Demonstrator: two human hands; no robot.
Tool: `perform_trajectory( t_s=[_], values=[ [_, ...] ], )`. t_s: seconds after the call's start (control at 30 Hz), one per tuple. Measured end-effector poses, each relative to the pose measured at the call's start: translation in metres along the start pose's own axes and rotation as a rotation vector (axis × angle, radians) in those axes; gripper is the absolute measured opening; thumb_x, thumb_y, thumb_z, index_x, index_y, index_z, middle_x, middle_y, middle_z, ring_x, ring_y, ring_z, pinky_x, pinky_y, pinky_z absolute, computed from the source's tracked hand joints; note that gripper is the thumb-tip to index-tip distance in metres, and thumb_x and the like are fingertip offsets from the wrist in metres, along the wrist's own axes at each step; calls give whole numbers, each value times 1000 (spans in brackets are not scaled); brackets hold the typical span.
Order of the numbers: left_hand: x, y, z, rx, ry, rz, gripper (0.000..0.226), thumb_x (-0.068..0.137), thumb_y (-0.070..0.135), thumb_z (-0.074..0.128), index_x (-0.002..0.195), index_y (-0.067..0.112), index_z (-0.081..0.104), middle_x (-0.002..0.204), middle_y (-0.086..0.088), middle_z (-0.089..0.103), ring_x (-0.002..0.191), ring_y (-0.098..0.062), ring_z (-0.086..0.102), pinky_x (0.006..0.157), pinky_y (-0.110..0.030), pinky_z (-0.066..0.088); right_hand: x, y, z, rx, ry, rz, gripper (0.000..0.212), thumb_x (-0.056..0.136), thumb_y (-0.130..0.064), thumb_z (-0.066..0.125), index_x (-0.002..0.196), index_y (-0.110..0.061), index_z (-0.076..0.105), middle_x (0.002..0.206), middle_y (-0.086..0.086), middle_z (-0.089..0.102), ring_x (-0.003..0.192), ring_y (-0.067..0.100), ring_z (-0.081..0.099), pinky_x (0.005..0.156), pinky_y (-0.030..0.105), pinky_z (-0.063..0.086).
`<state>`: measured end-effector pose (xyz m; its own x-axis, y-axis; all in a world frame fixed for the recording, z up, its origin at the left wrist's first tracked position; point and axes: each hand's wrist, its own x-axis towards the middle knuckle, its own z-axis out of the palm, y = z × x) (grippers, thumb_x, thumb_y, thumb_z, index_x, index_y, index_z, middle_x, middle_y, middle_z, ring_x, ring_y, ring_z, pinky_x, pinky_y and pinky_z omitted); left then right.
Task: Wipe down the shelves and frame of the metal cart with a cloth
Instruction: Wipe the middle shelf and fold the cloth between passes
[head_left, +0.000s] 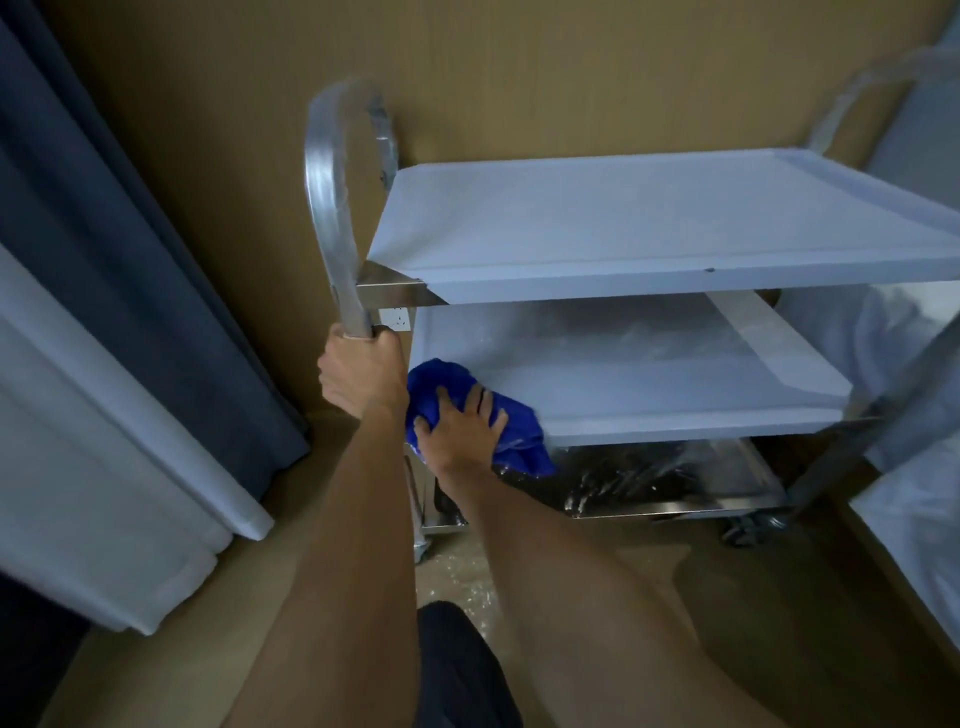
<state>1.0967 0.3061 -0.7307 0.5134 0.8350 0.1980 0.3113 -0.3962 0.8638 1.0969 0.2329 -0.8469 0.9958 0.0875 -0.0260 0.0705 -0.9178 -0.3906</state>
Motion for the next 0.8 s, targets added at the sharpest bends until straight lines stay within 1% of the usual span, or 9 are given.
perform_trajectory(
  t_s=[0.07, 0.1, 0.2, 0.3, 0.43, 0.57, 0.67, 0.73, 0.8],
  values=[
    [1, 0, -2, 4, 17, -14, 5, 85, 22, 57, 84, 17, 56, 63, 9, 46, 64, -14, 50, 61, -26, 43, -2, 2, 0, 19, -2, -9, 56, 100, -50, 37, 152, -34, 26, 163, 15, 16, 151, 34, 7, 118, 58, 4],
    [1, 0, -2, 6, 15, -9, 4, 86, 22, 58, 86, 17, 56, 66, 7, 49, 65, -14, 51, 61, -25, 41, -2, 10, -3, 15, 9, -26, 54, 101, -48, 37, 152, -34, 27, 162, 14, 19, 150, 33, 10, 118, 58, 5],
    [-5, 3, -1, 13, 16, 5, 6, 86, 23, 58, 89, 18, 57, 80, 1, 56, 73, -19, 53, 68, -29, 41, 0, 45, -16, 5, 58, -34, 52, 100, -47, 36, 150, -33, 31, 160, 12, 24, 149, 30, 16, 118, 54, 11],
    [-10, 8, 5, 14, 18, -7, 11, 81, 24, 56, 86, 15, 59, 79, -2, 55, 72, -24, 52, 70, -31, 38, 5, 91, -34, -2, 116, 81, 54, 98, -48, 38, 150, -33, 33, 160, 12, 24, 148, 29, 19, 117, 51, 14],
    [-15, 9, 13, 6, -18, -7, 17, 78, 26, 55, 87, 13, 62, 77, -3, 57, 73, -27, 57, 70, -33, 44, 9, 147, -57, 11, 127, 197, 54, 99, -50, 37, 151, -34, 31, 162, 11, 21, 149, 29, 15, 120, 53, 12],
    [-12, 6, 17, -16, -34, -27, 26, 79, 33, 57, 95, 13, 61, 83, -3, 60, 80, -27, 63, 74, -36, 52, 8, 141, -64, -9, 10, 169, 73, 91, -70, 38, 154, -35, 23, 164, 11, 10, 151, 33, 6, 118, 57, 5],
    [-25, -8, 10, 62, 50, 26, 40, 83, 46, 59, 102, 12, 49, 94, -3, 51, 85, -19, 50, 71, -37, 45, 7, 127, -59, -18, 9, 176, 83, 85, -77, 41, 153, -35, 21, 163, 13, 8, 150, 37, 4, 117, 59, 4],
    [-46, -28, 5, 88, 78, 119, 30, 90, 41, 56, 100, 15, 45, 93, -1, 50, 82, -16, 50, 69, -33, 41, 6, 123, -55, -14, 27, 195, 81, 86, -74, 43, 153, -33, 23, 164, 14, 9, 150, 37, 4, 118, 59, 4],
    [-67, -49, 8, 167, -33, 216, 16, 96, 31, 52, 98, 17, 44, 91, -2, 56, 79, -19, 60, 66, -32, 44, 7, 119, -52, 18, 47, 206, 75, 88, -69, 45, 151, -32, 27, 164, 14, 11, 150, 37, 6, 119, 60, 5]
  ],
)
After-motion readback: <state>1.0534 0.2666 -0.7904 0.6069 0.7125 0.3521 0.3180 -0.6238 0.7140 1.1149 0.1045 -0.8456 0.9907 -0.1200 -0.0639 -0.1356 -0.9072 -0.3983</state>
